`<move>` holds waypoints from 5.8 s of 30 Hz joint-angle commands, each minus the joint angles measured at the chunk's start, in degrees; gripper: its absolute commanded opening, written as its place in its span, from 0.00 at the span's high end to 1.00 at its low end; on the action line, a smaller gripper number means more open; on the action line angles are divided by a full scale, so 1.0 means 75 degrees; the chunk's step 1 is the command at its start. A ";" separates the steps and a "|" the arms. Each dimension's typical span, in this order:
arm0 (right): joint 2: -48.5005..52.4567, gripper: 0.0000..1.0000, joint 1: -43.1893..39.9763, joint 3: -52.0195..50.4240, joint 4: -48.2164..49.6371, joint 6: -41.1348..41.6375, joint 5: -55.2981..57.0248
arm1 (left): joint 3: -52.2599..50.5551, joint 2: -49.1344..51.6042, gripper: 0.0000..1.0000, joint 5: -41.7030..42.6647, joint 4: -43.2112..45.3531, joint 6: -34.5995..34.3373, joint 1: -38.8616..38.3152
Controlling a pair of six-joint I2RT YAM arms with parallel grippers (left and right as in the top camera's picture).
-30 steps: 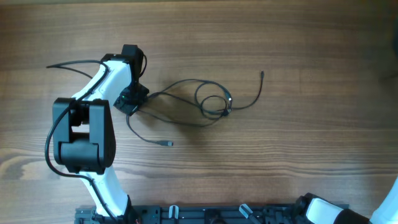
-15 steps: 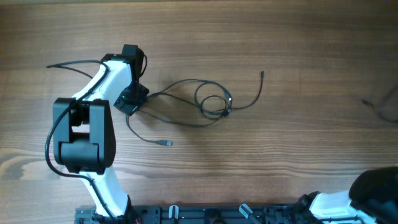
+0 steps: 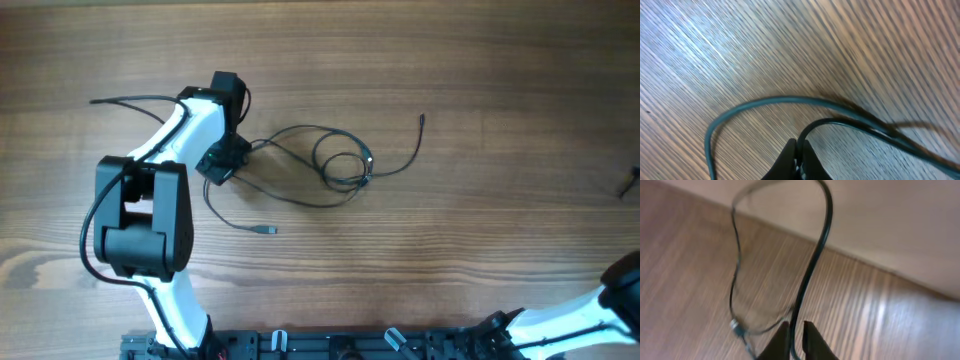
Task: Untangle cables
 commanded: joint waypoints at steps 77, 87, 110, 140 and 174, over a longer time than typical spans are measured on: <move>-0.2273 0.01 1.1287 -0.3815 0.4115 -0.4106 -0.7326 | 0.0023 -0.6047 0.96 0.3436 0.3104 0.2556 -0.1612; -0.2273 0.96 1.1380 -0.3815 0.4182 -0.2745 -0.5313 | 0.0023 -0.6050 0.96 0.1740 0.2734 0.1961 -0.1612; -0.3383 0.96 0.7405 -0.1116 0.1632 -0.1574 -0.6135 | -0.0003 -0.4130 0.00 -0.0799 0.0175 0.0766 -0.1381; -0.3246 0.96 0.3474 -0.0816 0.6458 -0.2760 -0.1999 | -0.0015 0.0361 0.96 0.0539 0.1565 0.0772 -0.1381; -0.0644 0.96 0.2871 0.2786 0.6359 0.0481 -0.6079 | -0.3069 0.0364 0.96 -0.2028 0.1000 -0.0009 -0.0801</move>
